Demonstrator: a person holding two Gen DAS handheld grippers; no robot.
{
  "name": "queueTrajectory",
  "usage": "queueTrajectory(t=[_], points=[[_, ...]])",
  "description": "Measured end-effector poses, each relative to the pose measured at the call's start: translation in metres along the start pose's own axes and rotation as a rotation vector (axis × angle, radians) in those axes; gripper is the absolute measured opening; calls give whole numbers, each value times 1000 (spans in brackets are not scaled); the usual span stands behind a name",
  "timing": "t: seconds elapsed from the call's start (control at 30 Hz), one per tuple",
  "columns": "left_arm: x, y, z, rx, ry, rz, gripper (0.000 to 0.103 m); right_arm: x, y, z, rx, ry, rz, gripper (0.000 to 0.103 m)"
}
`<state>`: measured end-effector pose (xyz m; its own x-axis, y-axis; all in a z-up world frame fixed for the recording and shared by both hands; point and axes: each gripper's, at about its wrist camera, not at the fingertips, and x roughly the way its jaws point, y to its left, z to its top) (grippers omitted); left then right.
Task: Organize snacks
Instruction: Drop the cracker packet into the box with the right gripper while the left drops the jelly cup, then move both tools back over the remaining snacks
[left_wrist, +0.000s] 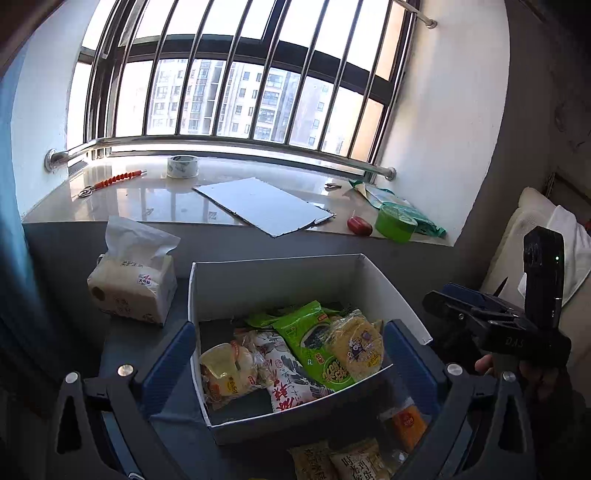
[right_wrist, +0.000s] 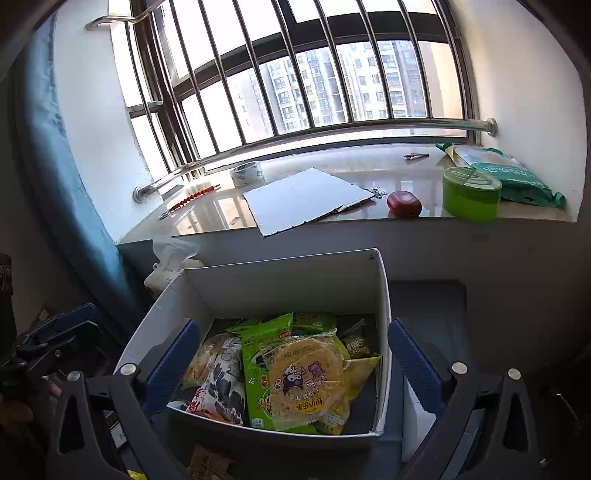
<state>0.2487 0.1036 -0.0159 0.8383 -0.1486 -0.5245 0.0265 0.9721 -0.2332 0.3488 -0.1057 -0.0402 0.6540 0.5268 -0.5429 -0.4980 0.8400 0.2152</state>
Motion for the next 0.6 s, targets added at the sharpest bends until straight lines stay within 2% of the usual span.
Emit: queueTrajectory(t=[0.17, 0.3, 0.43, 0.6], points=[[-58, -18, -28, 90, -53, 16, 103, -61, 9, -32, -30, -50, 73, 103], [-99, -33, -68, 113, -79, -10, 103, -111, 9, -76, -8, -98, 152, 103], [-121, -42, -113, 93, -87, -47, 103, -144, 9, -132, -28, -112, 94, 103], [-127, -49, -158, 36, -56, -71, 103, -159, 0, -193, 19, -66, 26, 103]])
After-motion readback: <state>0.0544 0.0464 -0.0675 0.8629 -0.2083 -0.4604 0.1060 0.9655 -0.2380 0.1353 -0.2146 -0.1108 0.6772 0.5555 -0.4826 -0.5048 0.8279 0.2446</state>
